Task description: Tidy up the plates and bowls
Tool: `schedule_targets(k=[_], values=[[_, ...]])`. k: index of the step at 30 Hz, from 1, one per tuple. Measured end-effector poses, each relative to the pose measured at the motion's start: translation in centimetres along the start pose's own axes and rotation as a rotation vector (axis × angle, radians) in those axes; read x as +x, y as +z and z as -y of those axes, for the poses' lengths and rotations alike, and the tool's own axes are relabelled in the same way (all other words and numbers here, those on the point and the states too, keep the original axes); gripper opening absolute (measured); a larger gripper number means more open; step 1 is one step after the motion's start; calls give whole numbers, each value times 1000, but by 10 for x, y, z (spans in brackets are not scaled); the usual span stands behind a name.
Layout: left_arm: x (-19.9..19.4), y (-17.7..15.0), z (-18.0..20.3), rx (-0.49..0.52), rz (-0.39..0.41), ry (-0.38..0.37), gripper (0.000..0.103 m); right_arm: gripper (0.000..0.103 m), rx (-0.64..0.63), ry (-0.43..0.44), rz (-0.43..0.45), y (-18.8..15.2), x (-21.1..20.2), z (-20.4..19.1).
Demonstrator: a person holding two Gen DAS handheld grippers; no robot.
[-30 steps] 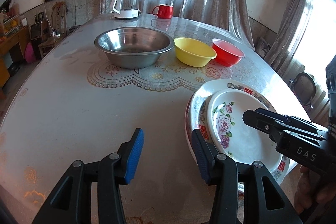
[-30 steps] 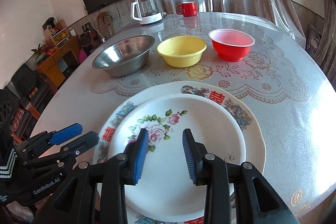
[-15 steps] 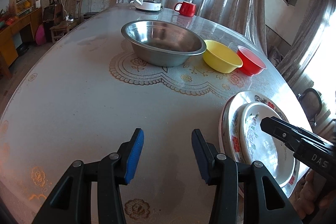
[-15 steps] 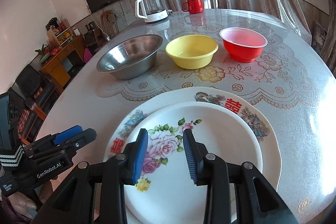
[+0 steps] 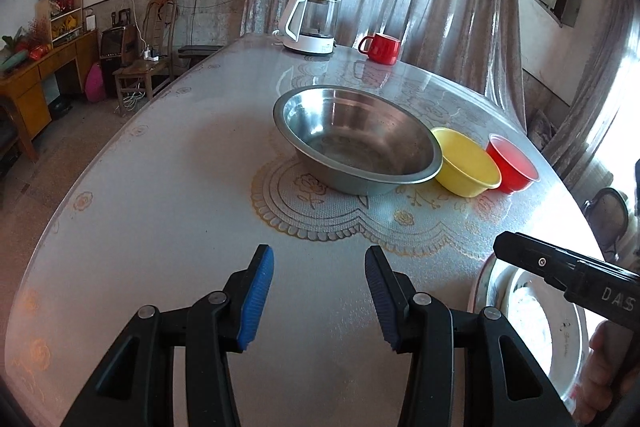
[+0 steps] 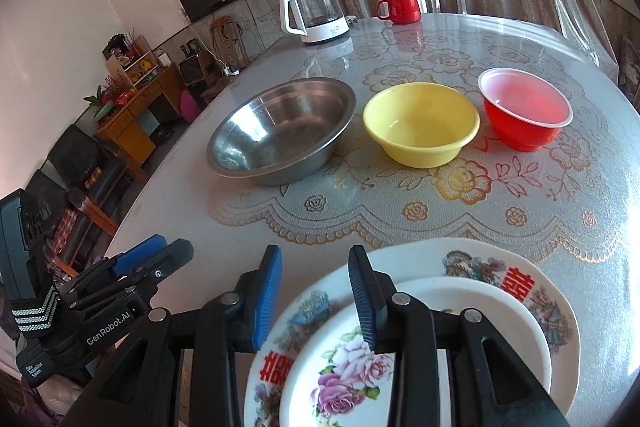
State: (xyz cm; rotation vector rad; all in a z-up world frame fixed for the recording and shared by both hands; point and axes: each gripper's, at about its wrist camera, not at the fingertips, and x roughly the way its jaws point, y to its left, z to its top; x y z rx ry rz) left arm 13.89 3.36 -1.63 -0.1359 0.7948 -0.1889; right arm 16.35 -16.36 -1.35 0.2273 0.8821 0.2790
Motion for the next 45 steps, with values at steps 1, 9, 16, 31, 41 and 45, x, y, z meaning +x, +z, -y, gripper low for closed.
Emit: schedule_targets(k=[1,9,16,31,41,45], values=[[2,2,-2,-5,-2,3,48,34,6,6,-2,4,3,0],[13,29,-14,-41,21,-10,49,34,122,46,-5,36,30,9],[27,51,-20,-86,39,-25,55,34,159,37,-12,58,55,8],[66,65,-24,-90,8,-25,23,25,158,-26,-35,72,90,3],[23,38,-13,-45,48,-54,17,24,51,39,-22,54,65,-28],[25,42,-32,-135,25,-64,18,25,91,38,-34,50,67,-24]])
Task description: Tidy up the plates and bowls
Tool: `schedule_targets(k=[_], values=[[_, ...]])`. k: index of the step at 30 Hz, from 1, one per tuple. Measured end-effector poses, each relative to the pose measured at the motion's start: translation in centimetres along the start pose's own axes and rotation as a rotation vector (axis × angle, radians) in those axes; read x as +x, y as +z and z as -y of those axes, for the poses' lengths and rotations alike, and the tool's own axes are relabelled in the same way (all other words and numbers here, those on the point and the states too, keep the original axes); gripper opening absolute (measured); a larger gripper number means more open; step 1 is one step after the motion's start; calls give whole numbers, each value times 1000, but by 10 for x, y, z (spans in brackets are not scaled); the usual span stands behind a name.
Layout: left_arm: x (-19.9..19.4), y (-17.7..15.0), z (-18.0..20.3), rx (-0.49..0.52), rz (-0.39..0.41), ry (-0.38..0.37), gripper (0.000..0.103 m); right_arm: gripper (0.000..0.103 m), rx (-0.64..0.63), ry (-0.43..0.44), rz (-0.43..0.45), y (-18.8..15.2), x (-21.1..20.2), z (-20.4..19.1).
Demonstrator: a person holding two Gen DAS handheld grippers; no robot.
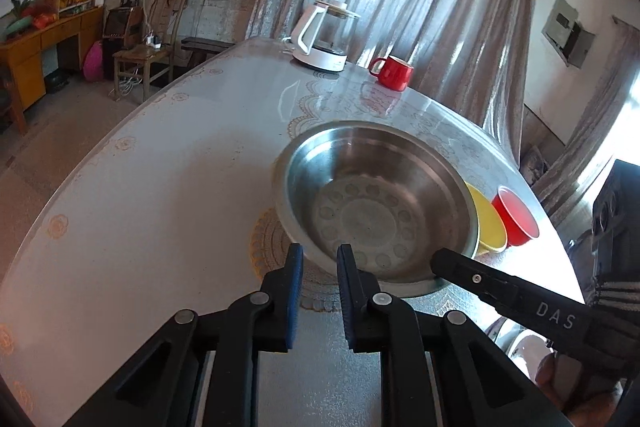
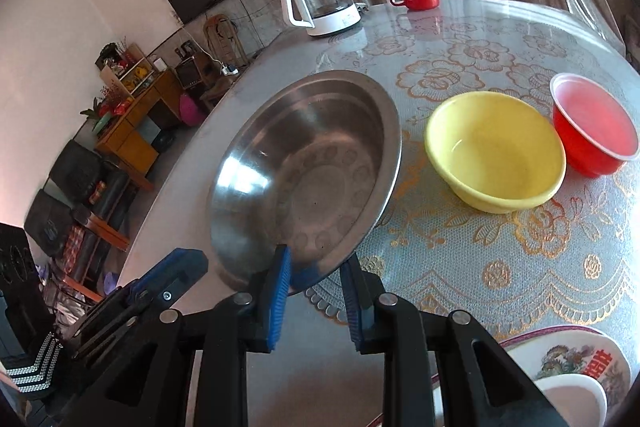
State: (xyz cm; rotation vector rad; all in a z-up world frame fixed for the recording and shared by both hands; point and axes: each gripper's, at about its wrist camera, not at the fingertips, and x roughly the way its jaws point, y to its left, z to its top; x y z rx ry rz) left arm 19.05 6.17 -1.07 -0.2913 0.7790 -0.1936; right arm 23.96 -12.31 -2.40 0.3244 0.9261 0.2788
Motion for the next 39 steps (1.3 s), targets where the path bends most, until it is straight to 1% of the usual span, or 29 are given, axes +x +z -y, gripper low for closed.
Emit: schedule_targets(k=[1,2,3,4,5,7,9,10,11,12,13,14,16,19,24,29,31,34,36,39], values=[[1,3,-5,-16,-2,6,20,25,14,6,3,1,0,3],[4,6,-9,-32,-4,16,29,26,20,5,7,2,0,5],[8,9,-14,-49,-13,20,35,27,24,0,11,3,0,7],[13,12,-18,-71,-27,14,45,27,32,-5,10,4,1,8],[17,16,-21,-97,-36,5,46,27,43,-11,2,5,3,10],[25,24,-23,-112,-40,-3,46,31,65,-20,-10,6,6,13],[34,32,-17,-84,-38,12,46,32,90,-16,-14,6,8,19],[39,35,-13,-66,-42,13,43,32,92,-15,-15,7,9,20],[45,38,-8,-47,-47,10,37,32,89,-19,-16,8,9,20],[51,40,-3,-25,-55,6,34,32,86,-22,-17,8,9,21],[56,41,1,-3,-65,2,21,32,84,-24,-20,9,10,21],[60,40,4,17,-67,31,16,32,83,-28,-20,10,11,21],[58,39,4,21,-60,37,16,30,70,-35,-17,11,13,20],[45,30,-3,-3,-65,19,17,30,46,-39,-19,7,9,18],[7,4,-19,-51,-54,37,18,28,1,1,-51,-6,2,10],[-32,-22,-34,-97,-34,54,18,28,-49,51,-83,-30,-7,-7],[-45,-33,-39,-101,-31,58,19,28,-60,69,-97,-38,-9,-12],[-61,-46,-45,-109,-29,66,20,28,-97,75,-109,-48,-13,-21],[-68,-54,-47,-107,-33,82,20,29,-114,77,-122,-55,-12,-25],[-78,-64,-49,-106,-33,79,21,29,-127,95,-147,-63,-9,-30]])
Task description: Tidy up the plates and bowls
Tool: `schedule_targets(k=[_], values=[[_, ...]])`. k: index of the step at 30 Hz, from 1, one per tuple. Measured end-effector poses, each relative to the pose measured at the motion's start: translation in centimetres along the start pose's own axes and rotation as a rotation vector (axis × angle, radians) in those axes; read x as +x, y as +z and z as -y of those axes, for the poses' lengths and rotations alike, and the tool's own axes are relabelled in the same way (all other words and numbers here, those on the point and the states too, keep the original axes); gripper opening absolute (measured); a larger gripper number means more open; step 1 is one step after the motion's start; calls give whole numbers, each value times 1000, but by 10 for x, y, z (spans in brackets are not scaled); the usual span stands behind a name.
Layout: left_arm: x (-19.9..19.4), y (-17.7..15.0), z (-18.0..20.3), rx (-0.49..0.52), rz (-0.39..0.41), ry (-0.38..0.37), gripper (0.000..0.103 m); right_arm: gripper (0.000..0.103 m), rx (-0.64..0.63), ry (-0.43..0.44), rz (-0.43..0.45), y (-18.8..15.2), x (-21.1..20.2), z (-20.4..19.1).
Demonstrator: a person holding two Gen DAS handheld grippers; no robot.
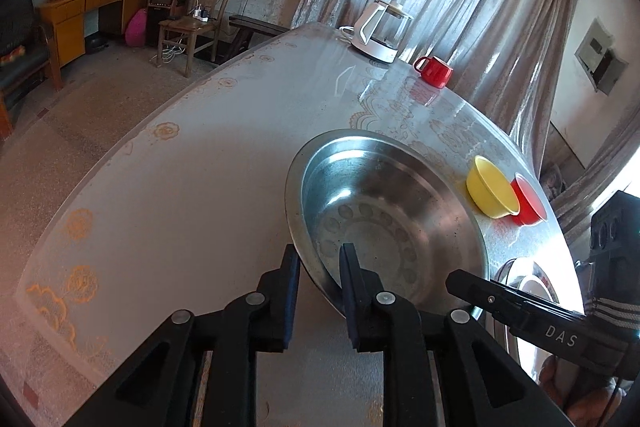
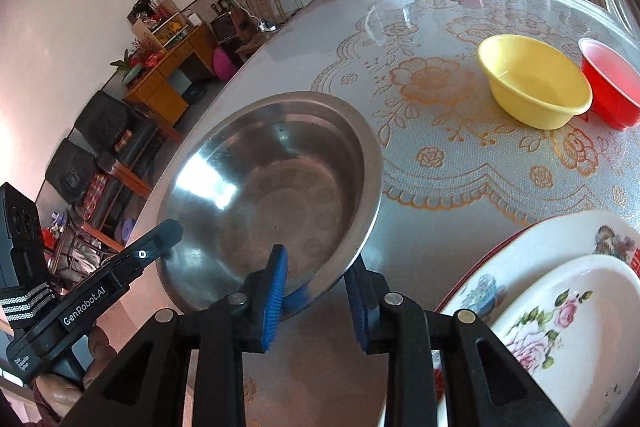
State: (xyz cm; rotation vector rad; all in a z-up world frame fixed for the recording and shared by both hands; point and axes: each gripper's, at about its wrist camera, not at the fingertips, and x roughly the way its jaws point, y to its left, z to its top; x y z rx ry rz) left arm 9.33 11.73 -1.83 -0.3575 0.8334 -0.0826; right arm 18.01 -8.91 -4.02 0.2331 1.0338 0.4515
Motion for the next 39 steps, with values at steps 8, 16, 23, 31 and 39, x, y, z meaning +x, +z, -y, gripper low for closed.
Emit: schedule_targets(k=[8,16,23,31,39], values=[[-12,-5,-1,3,-6,3,22,34,-16,28,-3,-12,-4,-5],[-29,6,6,37,62,25,33,44,33,34,109,-14,-42,25],[-14,31,59,136,41,-45,41,44,180,13,225,-10,-79,84],[34,56,140,241,-33,-106,41,27,304,-95,307,14,-101,143],[99,79,187,229,-134,-142,41,27,379,-109,280,52,-79,176]])
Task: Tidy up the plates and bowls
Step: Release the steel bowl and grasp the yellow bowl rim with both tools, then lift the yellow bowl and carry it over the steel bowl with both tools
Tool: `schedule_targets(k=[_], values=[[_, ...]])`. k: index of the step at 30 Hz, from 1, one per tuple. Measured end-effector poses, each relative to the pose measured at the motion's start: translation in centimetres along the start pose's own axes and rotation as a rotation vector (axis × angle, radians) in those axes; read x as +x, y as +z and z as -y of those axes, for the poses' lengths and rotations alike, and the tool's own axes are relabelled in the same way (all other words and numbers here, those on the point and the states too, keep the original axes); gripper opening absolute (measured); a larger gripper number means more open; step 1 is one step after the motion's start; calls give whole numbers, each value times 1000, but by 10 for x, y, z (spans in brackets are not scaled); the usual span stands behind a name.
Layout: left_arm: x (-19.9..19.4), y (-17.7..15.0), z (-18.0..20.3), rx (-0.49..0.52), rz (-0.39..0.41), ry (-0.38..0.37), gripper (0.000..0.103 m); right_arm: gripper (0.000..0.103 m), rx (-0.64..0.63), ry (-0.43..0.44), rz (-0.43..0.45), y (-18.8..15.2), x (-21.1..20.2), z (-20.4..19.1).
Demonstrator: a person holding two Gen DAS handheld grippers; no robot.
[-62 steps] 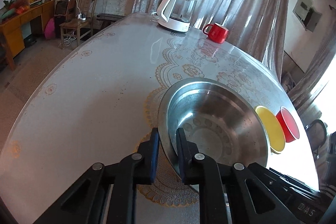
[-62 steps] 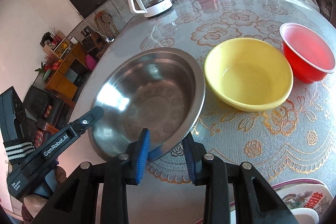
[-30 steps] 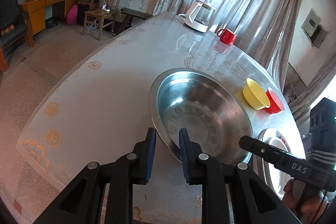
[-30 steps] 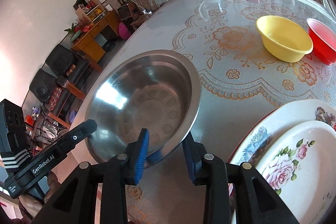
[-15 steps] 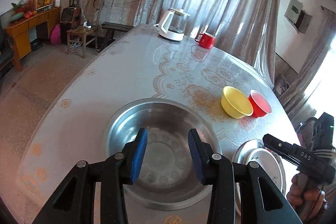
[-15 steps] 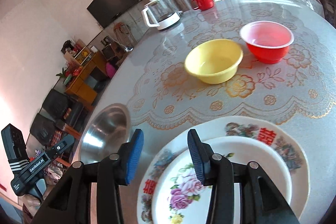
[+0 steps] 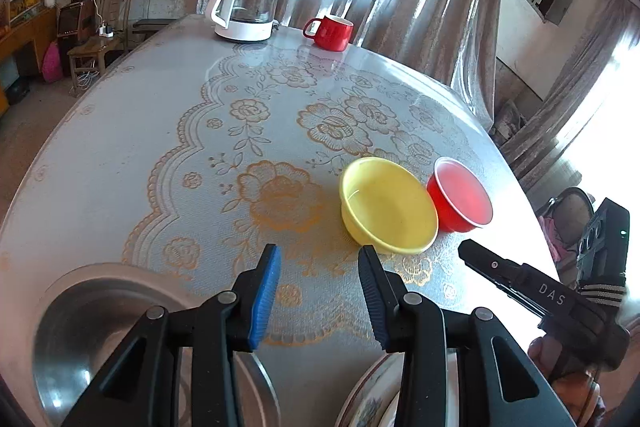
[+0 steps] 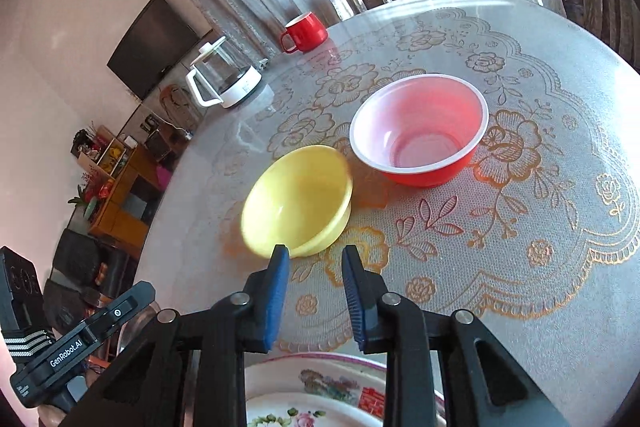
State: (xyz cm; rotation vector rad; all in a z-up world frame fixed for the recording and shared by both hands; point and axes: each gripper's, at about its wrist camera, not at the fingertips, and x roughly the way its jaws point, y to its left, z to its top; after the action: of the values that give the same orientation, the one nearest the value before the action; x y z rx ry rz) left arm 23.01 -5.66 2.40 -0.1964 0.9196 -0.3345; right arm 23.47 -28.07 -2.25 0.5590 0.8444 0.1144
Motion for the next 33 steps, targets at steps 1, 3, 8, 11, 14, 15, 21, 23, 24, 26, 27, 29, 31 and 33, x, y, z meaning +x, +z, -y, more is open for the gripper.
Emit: schedule_targets(k=[1,3,8,11,14,15,21,23,24,26,27,29,31,33], values=[[7,4,3,2,-6,6,45,27,9,-2,-9,4,7,1],[19,11,7,6,-19,4,48,27,25,-20,-24,10,19,4],[49,28,12,0,-45,40,48,27,49,-37,-47,23,43,8],[68,34,11,-23,-78,19,46,20,62,-51,-63,26,54,12],[87,35,15,-17,-127,-1,18,13,63,-58,-75,27,62,14],[90,34,16,-19,-139,-19,13,12,60,-60,-73,28,63,13],[78,26,18,-36,-117,-62,11,12,51,-58,-67,27,59,16],[66,24,21,-21,-90,-57,11,12,52,-52,-66,25,56,16],[62,24,22,-12,-84,-52,11,12,52,-44,-66,25,55,15],[56,21,20,-12,-83,-46,11,12,54,-32,-68,22,52,13],[54,20,18,-18,-84,-43,11,12,51,-29,-65,21,51,11],[50,17,14,-29,-88,-36,11,12,46,-21,-69,17,49,7],[43,13,11,-37,-78,-38,11,12,44,-12,-74,13,46,3],[32,10,9,-34,-57,-37,11,12,33,-6,-68,9,42,-2]])
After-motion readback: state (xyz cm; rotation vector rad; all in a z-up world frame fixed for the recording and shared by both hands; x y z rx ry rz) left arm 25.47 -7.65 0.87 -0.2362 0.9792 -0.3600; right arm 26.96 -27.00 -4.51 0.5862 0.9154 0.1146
